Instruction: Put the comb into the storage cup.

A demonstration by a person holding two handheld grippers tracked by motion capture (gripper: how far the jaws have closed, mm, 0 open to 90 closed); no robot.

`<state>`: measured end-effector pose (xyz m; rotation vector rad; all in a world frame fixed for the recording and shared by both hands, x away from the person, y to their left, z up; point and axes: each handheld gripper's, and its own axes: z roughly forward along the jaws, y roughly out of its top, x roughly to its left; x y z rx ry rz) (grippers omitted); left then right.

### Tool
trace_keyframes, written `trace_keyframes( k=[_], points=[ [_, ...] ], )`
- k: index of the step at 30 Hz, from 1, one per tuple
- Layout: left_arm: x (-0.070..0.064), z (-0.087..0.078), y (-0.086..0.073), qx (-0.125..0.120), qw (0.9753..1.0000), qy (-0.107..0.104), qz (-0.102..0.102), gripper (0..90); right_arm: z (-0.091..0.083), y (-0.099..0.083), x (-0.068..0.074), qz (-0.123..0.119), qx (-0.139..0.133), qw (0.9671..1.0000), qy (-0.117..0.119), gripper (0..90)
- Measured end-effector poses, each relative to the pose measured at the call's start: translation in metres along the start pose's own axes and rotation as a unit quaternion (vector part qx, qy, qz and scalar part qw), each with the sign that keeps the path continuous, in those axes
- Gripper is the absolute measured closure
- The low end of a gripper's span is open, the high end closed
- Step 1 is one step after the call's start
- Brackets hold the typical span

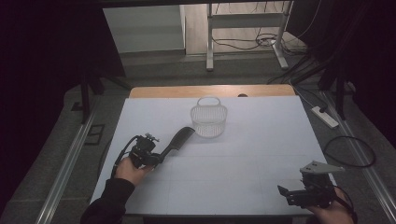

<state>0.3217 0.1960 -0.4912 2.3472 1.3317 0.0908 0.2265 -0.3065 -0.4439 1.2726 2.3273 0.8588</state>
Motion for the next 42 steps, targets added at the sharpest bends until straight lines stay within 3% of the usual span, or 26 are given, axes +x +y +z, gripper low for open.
trace_keyframes(
  k=[25, 32, 38, 42],
  points=[
    [-0.011, -0.030, -0.021, -0.063, 0.9979, -0.010, 0.012, 72.6, -0.001, 0.000, 0.000, -0.002, -0.003, 1.0000, -0.001, 1.9],
    [-0.015, -0.038, -0.028, -0.089, 0.9958, -0.017, 0.014, 72.6, -0.001, 0.000, 0.001, -0.002, -0.004, 1.0000, 0.000, 1.8],
    [-0.019, -0.044, -0.034, -0.115, 0.9925, -0.038, 0.016, 72.5, -0.001, 0.000, 0.001, -0.002, -0.006, 1.0000, -0.001, 1.7],
    [-0.024, -0.048, -0.036, -0.130, 0.9904, -0.040, 0.023, 72.6, -0.001, 0.000, 0.001, -0.002, -0.007, 1.0000, 0.000, 1.6]
  ],
)
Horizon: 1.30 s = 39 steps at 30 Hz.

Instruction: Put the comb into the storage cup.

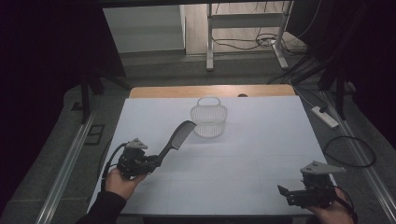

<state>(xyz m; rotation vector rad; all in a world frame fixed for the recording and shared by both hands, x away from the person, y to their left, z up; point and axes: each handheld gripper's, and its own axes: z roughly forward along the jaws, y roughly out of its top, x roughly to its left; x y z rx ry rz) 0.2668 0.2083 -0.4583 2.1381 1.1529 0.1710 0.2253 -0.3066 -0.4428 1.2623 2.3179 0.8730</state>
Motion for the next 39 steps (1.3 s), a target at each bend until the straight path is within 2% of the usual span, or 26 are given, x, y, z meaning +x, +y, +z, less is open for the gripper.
trace_keyframes(
  k=[4, 19, 28, 33, 39],
  points=[
    [-0.005, -0.004, -0.002, -0.015, 0.9999, -0.004, 0.003, 72.6, 0.000, 0.000, 0.000, 0.001, -0.002, 1.0000, 0.002, 1.6],
    [-0.024, -0.012, -0.008, -0.028, 0.9993, -0.010, 0.025, 72.5, -0.002, 0.000, 0.000, -0.006, -0.012, 0.9998, 0.014, 0.2],
    [-0.034, -0.020, -0.016, -0.043, 0.9987, -0.012, 0.025, 72.6, -0.003, 0.000, 0.001, -0.012, -0.017, 0.9995, 0.023, 0.0],
    [-0.038, -0.023, -0.019, -0.048, 0.9983, -0.014, 0.028, 72.5, -0.004, 0.001, 0.001, -0.014, -0.029, 0.9991, 0.029, 0.0],
    [-0.039, -0.020, -0.017, -0.050, 0.9981, -0.015, 0.033, 72.5, -0.006, 0.008, 0.002, -0.007, -0.053, 0.9975, 0.046, 0.0]
  ],
)
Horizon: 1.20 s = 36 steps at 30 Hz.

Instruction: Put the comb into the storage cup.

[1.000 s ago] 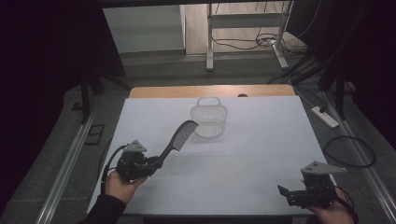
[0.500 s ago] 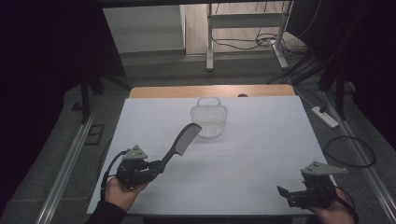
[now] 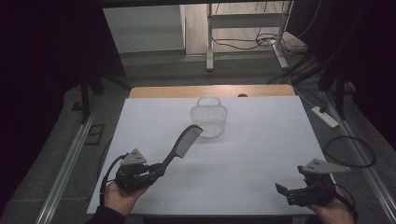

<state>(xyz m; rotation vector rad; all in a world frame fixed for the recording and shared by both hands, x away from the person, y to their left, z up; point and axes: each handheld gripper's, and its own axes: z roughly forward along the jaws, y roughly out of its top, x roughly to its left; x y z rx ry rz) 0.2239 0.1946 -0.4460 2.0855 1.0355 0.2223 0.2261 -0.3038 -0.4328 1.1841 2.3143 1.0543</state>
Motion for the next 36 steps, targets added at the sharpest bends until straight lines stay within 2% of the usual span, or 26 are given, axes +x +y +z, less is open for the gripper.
trace_keyframes(
  k=[10, 12, 19, 23, 27, 30, 36],
  points=[
    [-0.004, 0.008, 0.005, 0.003, 0.9997, -0.006, 0.023, 72.6, 0.001, 0.015, -0.001, 0.006, -0.033, 0.9990, 0.028, 0.0],
    [-0.003, 0.010, 0.006, 0.005, 0.9996, -0.010, 0.025, 72.6, 0.001, 0.019, -0.002, 0.014, -0.036, 0.9985, 0.038, 0.0],
    [-0.003, 0.014, 0.010, 0.001, 0.9992, -0.021, 0.032, 72.6, 0.006, 0.033, -0.001, 0.023, -0.040, 0.9959, 0.078, 0.0],
    [-0.003, 0.016, 0.011, 0.001, 0.9990, -0.027, 0.037, 72.6, 0.011, 0.041, 0.002, 0.022, -0.045, 0.9949, 0.087, 0.0],
    [-0.003, 0.018, 0.013, 0.001, 0.9986, -0.032, 0.042, 72.6, 0.016, 0.048, 0.004, 0.035, -0.049, 0.9926, 0.105, 0.0],
    [-0.003, 0.021, 0.014, 0.004, 0.9983, -0.035, 0.046, 72.6, 0.021, 0.053, 0.005, 0.041, -0.047, 0.9916, 0.113, 0.0],
    [-0.006, 0.024, 0.016, 0.004, 0.9976, -0.041, 0.055, 72.6, 0.028, 0.061, 0.008, 0.040, -0.034, 0.9919, 0.116, 0.0]
  ],
)
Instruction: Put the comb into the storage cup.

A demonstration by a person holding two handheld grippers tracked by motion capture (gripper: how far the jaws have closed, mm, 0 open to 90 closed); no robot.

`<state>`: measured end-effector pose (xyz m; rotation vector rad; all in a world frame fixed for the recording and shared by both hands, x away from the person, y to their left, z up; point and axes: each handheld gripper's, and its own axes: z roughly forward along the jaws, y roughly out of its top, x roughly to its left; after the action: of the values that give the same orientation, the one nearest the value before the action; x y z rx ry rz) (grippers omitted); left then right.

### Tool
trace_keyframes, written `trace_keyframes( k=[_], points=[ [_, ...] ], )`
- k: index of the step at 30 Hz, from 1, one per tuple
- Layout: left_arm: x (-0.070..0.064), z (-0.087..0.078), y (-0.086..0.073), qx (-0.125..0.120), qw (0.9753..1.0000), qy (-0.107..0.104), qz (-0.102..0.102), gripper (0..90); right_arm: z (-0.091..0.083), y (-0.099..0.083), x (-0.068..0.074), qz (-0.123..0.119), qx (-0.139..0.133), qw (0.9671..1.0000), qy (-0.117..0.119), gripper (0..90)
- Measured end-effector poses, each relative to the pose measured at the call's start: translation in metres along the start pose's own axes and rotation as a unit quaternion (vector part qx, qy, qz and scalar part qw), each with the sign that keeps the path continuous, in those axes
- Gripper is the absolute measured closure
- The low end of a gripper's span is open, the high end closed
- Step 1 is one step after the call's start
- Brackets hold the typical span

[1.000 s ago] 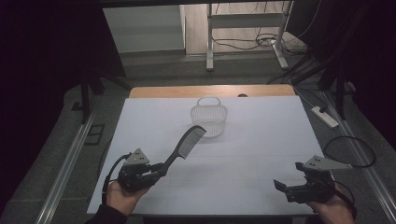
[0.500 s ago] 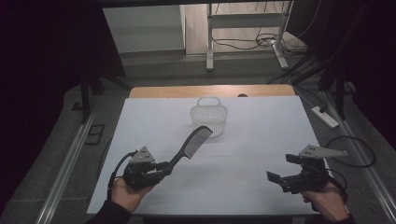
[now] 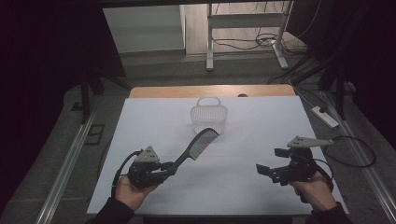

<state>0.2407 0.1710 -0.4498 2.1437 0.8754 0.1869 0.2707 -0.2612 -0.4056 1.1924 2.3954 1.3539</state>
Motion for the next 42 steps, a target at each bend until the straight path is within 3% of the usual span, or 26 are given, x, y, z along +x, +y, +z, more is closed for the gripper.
trace_keyframes(
  k=[7, 14, 23, 35, 42],
  points=[
    [-0.003, 0.002, 0.002, -0.003, 0.9999, -0.009, 0.010, 72.6, 0.006, 0.008, 0.002, 0.008, 0.014, 0.9999, 0.005, 0.0],
    [-0.007, 0.007, 0.005, 0.002, 0.9997, -0.015, 0.019, 72.6, 0.017, 0.018, 0.005, -0.012, 0.028, 0.9994, 0.018, 0.0],
    [-0.011, 0.010, 0.006, 0.001, 0.9993, -0.026, 0.025, 72.6, 0.033, 0.033, 0.012, -0.009, 0.040, 0.9989, 0.023, 0.0],
    [-0.019, 0.016, 0.009, 0.002, 0.9984, -0.038, 0.042, 72.6, 0.053, 0.049, 0.022, -0.013, 0.056, 0.9972, 0.048, 0.0],
    [-0.023, 0.019, 0.011, 0.003, 0.9979, -0.041, 0.049, 72.6, 0.064, 0.056, 0.026, -0.003, 0.061, 0.9964, 0.059, 0.0]
  ],
)
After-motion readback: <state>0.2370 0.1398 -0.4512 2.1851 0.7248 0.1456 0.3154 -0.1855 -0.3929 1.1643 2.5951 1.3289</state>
